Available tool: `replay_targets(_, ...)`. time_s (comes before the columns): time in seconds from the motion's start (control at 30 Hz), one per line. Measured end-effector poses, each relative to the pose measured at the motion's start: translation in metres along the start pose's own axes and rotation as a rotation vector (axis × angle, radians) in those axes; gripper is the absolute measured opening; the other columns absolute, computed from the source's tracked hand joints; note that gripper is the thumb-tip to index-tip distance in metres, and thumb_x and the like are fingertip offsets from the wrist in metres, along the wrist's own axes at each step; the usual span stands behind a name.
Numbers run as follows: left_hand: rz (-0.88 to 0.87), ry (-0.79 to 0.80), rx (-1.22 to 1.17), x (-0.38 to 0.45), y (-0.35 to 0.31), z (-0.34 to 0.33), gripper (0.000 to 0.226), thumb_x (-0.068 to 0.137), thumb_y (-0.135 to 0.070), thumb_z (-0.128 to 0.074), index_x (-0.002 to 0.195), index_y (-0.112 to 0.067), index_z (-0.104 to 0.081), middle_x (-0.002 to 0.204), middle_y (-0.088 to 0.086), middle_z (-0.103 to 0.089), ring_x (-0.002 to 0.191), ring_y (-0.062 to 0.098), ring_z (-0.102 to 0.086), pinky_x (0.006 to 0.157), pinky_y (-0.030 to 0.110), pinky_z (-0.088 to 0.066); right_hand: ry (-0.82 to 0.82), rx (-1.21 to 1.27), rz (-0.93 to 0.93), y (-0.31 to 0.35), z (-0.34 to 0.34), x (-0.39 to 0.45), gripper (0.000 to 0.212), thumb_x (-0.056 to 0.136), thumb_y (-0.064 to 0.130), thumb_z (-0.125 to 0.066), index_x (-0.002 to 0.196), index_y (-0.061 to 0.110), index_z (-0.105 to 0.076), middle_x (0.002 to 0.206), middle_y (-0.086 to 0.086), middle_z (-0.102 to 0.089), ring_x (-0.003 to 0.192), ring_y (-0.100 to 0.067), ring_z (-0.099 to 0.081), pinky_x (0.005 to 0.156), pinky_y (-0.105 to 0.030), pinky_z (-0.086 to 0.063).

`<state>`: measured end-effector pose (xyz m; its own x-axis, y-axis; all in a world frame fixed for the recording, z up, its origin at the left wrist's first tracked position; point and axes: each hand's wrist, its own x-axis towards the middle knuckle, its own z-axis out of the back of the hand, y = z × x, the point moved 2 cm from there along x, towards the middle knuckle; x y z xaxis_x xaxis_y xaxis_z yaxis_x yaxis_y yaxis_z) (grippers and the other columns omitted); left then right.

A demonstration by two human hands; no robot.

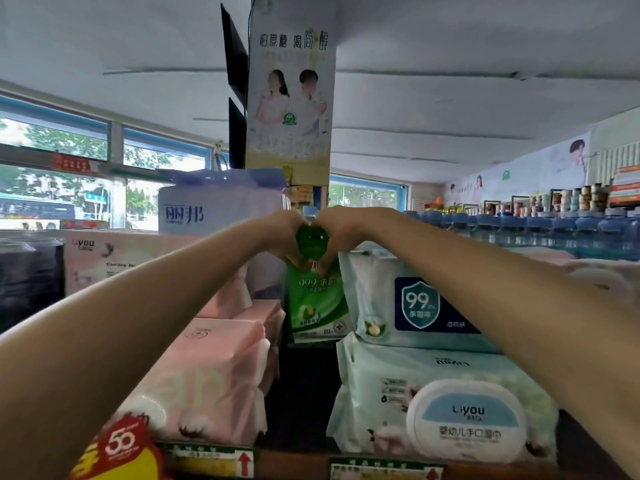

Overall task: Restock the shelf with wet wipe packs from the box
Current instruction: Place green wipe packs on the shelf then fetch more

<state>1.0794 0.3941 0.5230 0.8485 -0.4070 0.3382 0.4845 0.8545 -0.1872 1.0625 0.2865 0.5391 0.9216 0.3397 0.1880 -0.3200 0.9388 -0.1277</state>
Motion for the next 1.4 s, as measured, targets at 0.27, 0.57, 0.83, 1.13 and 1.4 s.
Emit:
replay_targets(0.27, 0.014, 0.271, 0.122, 0.022, 0.008, -0.048, 0.051, 0.084, -0.011, -0.064, 0.132, -0.013, -0.044, 0.13, 0.014, -0.05, 0.121, 0.027, -0.05, 0.101, 0.036, -0.041, 0.239, -0.233, 0.028, 0.006, -0.006, 0.029, 0.033, 0.09, 0.018, -0.056, 0.12, 0.005, -0.056, 0.105, -0.008, -0.057, 0.093, -0.016, -0.052, 0.089, -0.03, -0.047)
replay_targets(0.57, -0.05, -0.118, 0.491, 0.012, -0.004, -0.017, 0.035, 0.085, -0.022, -0.062, 0.118, -0.01, -0.053, 0.117, 0.008, -0.057, 0.105, 0.024, -0.056, 0.083, 0.033, -0.048, -0.158, 0.049, -0.011, -0.021, 0.014, -0.008, 0.025, 0.089, 0.015, -0.058, 0.111, 0.005, -0.065, 0.116, 0.001, -0.059, 0.089, -0.013, -0.054, 0.073, -0.019, -0.043)
replay_targets(0.83, -0.218, -0.571, -0.194, -0.055, -0.086, 0.03, 0.025, 0.089, -0.015, -0.046, 0.103, -0.006, -0.065, 0.105, 0.014, -0.067, 0.098, 0.031, -0.062, 0.086, 0.038, -0.052, -0.461, 0.033, -0.263, -0.046, 0.051, -0.136, 0.019, 0.087, 0.015, -0.059, 0.098, 0.007, -0.071, 0.103, -0.013, -0.069, 0.082, -0.015, -0.051, 0.056, -0.019, -0.035)
replay_targets(1.13, -0.709, -0.257, -0.295, -0.162, -0.287, -0.059, 0.025, 0.088, -0.018, -0.046, 0.103, -0.007, -0.063, 0.11, 0.012, -0.065, 0.104, 0.03, -0.059, 0.074, 0.031, -0.04, -0.312, -0.059, -0.775, -0.068, 0.014, -0.403, 0.021, 0.087, 0.021, -0.062, 0.102, 0.008, -0.07, 0.099, -0.01, -0.066, 0.087, -0.02, -0.054, 0.068, -0.026, -0.038)
replay_targets(1.4, -1.187, 0.275, -0.428, -0.36, -0.49, -0.188, 0.022, 0.088, -0.018, -0.052, 0.104, -0.008, -0.062, 0.109, 0.013, -0.064, 0.103, 0.03, -0.059, 0.081, 0.035, -0.046, 0.033, 0.152, -1.295, -0.012, -0.062, -0.722, 0.015, 0.093, 0.024, -0.054, 0.099, 0.019, -0.066, 0.099, 0.003, -0.063, 0.076, -0.001, -0.056, 0.069, -0.016, -0.042)
